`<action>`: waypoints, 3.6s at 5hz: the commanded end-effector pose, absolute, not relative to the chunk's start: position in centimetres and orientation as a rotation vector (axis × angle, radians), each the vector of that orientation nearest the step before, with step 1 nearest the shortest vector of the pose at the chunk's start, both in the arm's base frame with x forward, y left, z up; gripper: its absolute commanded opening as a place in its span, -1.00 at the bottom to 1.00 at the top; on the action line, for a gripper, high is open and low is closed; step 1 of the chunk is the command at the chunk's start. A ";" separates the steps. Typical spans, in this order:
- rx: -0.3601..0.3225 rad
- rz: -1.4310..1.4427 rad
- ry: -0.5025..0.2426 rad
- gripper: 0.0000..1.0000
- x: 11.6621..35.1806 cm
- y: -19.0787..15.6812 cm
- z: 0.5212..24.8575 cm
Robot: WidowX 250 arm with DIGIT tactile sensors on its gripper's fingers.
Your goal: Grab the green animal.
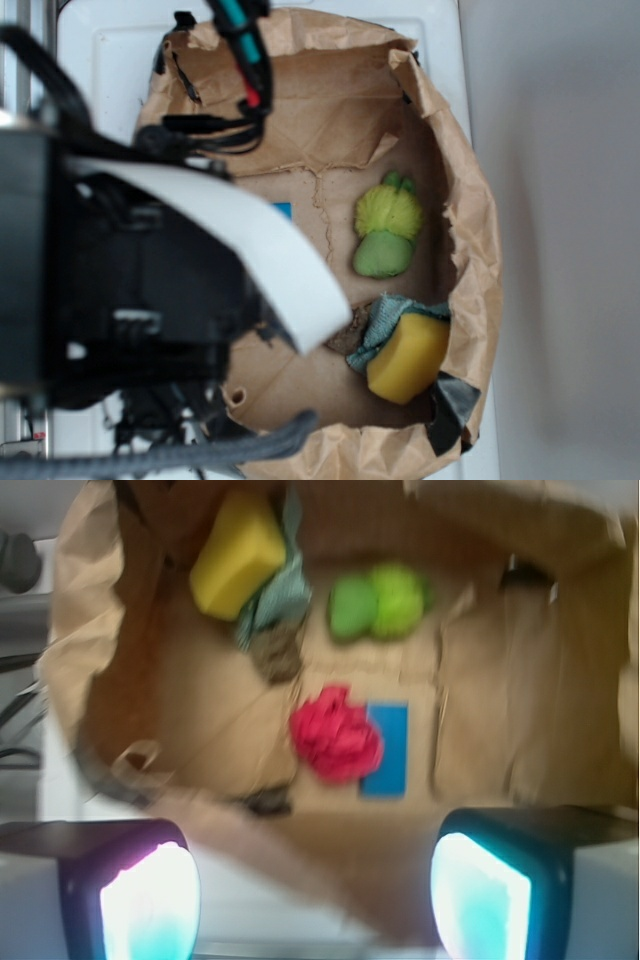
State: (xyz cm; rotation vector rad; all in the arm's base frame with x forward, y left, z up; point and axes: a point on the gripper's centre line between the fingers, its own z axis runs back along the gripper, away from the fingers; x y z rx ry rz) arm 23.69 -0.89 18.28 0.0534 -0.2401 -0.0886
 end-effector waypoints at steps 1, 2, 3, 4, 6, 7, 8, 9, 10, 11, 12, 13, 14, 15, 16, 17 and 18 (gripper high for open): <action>0.083 -0.112 -0.235 1.00 27.9 1.3 15.5; 0.118 -0.084 -0.183 1.00 29.0 2.9 13.3; 0.152 -0.072 -0.135 1.00 29.7 4.0 11.6; 0.188 -0.077 -0.109 1.00 30.0 4.7 10.9; 0.188 -0.077 -0.109 1.00 30.0 4.7 10.9; 0.188 -0.077 -0.109 1.00 30.0 4.7 10.9; 0.144 -0.256 -0.126 1.00 31.0 5.4 9.6; 0.134 -0.401 -0.199 1.00 33.0 6.2 8.9; 0.161 -0.532 -0.281 1.00 33.7 6.4 8.7; 0.165 -0.696 -0.364 1.00 33.5 6.1 8.9; 0.193 -0.660 -0.331 1.00 33.0 6.0 9.5; 0.193 -0.660 -0.331 1.00 33.0 6.0 9.5; 0.193 -0.660 -0.331 1.00 33.0 6.0 9.5; 0.228 -0.782 -0.449 1.00 32.8 5.4 9.1; 0.230 -0.828 -0.516 1.00 33.0 5.1 9.6; 0.227 -0.848 -0.542 1.00 32.8 5.0 9.8; 0.215 -0.847 -0.542 1.00 33.0 4.7 10.1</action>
